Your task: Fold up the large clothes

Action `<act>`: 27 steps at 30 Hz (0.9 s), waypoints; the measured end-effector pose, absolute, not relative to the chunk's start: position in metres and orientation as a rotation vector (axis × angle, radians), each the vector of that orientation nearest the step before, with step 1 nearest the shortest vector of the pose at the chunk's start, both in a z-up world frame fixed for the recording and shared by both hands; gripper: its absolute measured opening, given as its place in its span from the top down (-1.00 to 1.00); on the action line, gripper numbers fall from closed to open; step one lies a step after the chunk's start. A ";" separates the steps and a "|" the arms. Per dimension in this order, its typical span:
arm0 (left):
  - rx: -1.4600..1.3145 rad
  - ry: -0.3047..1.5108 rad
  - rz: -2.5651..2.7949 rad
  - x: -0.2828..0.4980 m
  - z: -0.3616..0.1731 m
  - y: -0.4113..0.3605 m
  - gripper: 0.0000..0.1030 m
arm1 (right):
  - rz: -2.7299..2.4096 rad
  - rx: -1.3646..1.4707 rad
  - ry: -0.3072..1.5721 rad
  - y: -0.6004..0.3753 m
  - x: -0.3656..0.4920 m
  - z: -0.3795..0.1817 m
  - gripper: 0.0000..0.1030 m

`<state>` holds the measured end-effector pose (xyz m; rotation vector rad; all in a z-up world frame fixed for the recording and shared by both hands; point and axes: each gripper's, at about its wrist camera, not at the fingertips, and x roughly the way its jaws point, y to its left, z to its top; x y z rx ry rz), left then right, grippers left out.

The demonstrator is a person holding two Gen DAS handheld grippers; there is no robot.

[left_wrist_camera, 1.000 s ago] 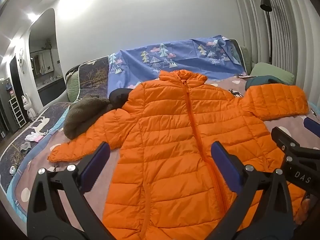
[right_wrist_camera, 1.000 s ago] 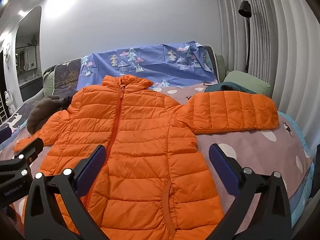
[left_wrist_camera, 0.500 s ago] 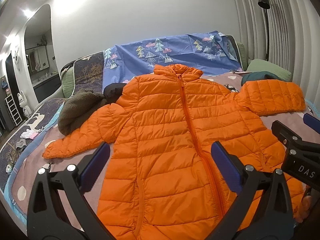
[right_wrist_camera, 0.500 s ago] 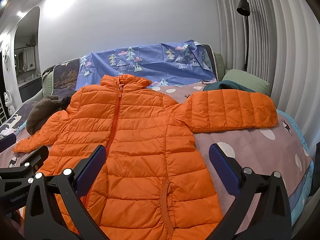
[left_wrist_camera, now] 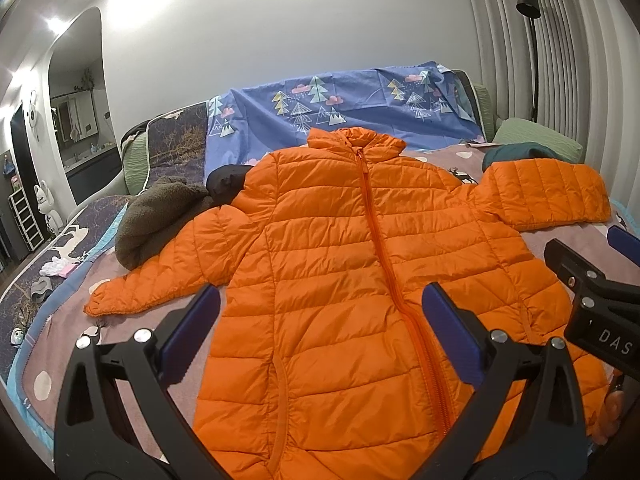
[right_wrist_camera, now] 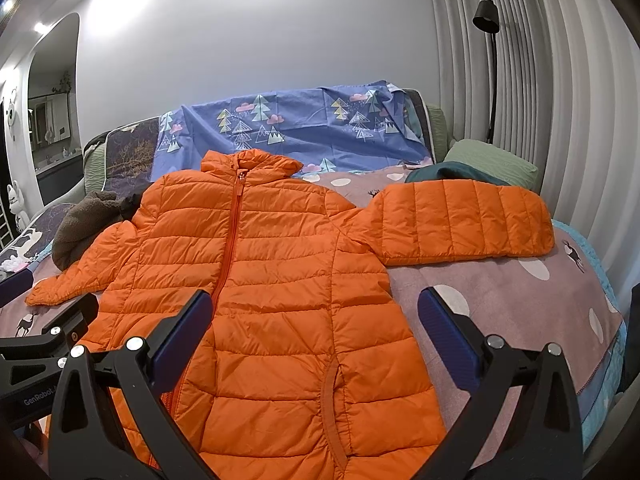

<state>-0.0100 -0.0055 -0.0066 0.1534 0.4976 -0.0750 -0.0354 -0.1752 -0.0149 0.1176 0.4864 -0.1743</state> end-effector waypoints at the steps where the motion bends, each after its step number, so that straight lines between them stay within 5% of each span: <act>1: 0.152 0.499 -0.076 -0.010 -0.007 -0.006 -0.96 | -0.174 0.118 0.486 -0.175 -0.035 -0.015 -0.97; 27: 0.145 0.520 -0.090 -0.009 -0.012 -0.005 -0.96 | -0.168 0.117 0.494 -0.174 -0.035 -0.017 -0.97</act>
